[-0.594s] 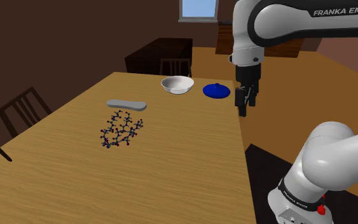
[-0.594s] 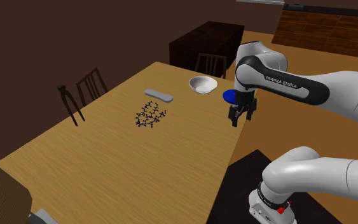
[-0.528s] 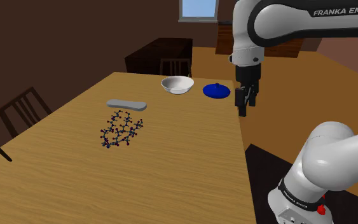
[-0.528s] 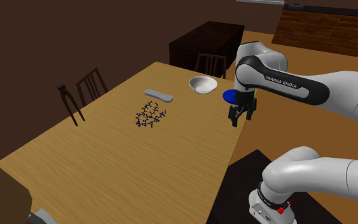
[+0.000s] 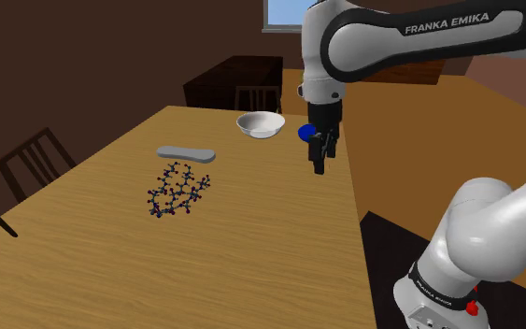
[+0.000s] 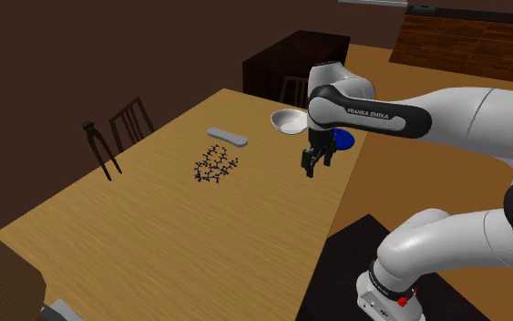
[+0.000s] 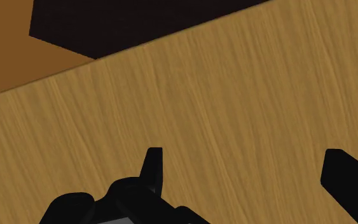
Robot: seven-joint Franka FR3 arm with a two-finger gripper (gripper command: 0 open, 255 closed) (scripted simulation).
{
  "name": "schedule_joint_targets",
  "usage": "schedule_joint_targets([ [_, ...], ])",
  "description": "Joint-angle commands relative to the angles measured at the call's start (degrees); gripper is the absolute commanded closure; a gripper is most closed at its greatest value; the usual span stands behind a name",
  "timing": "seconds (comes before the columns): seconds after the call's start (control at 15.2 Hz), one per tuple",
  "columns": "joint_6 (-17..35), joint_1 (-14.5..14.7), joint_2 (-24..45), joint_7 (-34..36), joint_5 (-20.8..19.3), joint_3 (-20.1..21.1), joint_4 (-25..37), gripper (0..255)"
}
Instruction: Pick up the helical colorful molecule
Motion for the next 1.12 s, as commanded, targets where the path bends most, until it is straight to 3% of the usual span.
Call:
schedule_joint_targets([
  [0.0,2.7,1.0,3.6,-0.6,0.2,1.3,2.2,0],
  [0.53,10.7,4.3,16.9,-2.6,-1.0,6.0,12.0,0],
  [1.06,15.5,7.6,29.9,-3.3,-5.0,10.7,24.2,0],
])
